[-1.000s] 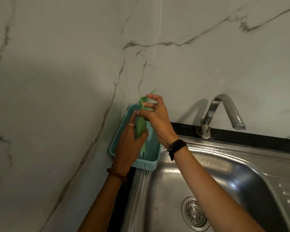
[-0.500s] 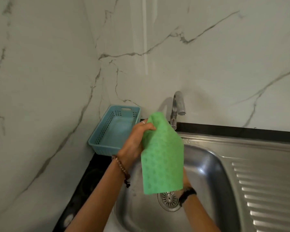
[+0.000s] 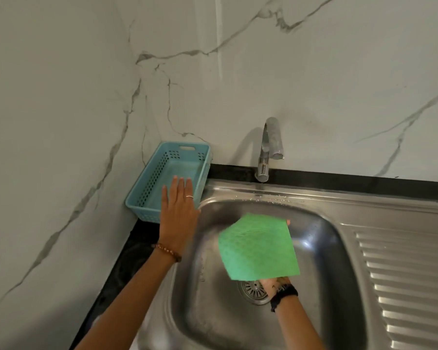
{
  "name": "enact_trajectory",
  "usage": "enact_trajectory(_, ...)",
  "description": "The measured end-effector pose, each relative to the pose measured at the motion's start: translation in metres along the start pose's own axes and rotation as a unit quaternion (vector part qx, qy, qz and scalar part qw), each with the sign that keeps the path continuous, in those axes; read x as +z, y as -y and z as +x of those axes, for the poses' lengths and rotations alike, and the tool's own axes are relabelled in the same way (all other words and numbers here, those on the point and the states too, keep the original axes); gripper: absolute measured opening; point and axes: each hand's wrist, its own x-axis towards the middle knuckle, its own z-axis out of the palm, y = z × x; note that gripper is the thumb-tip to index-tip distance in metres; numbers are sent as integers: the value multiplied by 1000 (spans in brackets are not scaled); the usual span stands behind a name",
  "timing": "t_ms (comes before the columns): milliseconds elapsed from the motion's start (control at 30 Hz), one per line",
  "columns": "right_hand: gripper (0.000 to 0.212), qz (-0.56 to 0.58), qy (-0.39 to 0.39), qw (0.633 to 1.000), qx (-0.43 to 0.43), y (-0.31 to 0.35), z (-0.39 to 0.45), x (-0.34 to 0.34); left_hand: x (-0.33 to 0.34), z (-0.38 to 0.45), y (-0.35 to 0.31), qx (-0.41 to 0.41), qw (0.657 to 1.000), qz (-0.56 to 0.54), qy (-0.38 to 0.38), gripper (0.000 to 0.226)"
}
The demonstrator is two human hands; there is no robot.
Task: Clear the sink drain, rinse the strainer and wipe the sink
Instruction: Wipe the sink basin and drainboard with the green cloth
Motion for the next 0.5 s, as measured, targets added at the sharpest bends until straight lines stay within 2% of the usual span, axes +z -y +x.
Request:
enact_trajectory(33, 21, 44, 13, 999, 12, -1, 9, 6, 4, 4, 7, 1, 1000, -2, 21, 65)
enact_trajectory(100, 30, 115, 21, 993, 11, 2, 29, 21, 7, 11, 17, 3, 997, -54, 59, 38)
enact_trajectory(167, 35, 107, 11, 994, -19, 6, 56, 47, 7, 15, 22, -6, 989, -137, 55, 22)
enact_trajectory(233, 33, -39, -2, 995, -94, 6, 81, 70, 6, 15, 26, -16, 983, -183, 26, 21)
enact_trajectory(267, 32, -135, -13, 981, -139, 2, 95, 79, 6, 14, 28, -15, 981, -191, 11, 21)
enact_trajectory(300, 34, -254, -13, 951, -175, -3, 111, 86, 4, 12, 27, -15, 979, -203, -8, 21)
enact_trajectory(367, 45, -481, -22, 852, -207, -22, 152, 96, 3, 11, 28, -11, 971, -235, -53, 22)
enact_trajectory(433, 54, -570, -84, 782, -236, -36, 173, 113, 1, 12, 29, -5, 964, -252, -82, 27)
enact_trajectory(500, 59, -642, -81, 707, -286, -50, 182, 125, -1, 12, 31, 1, 960, -264, -92, 29)
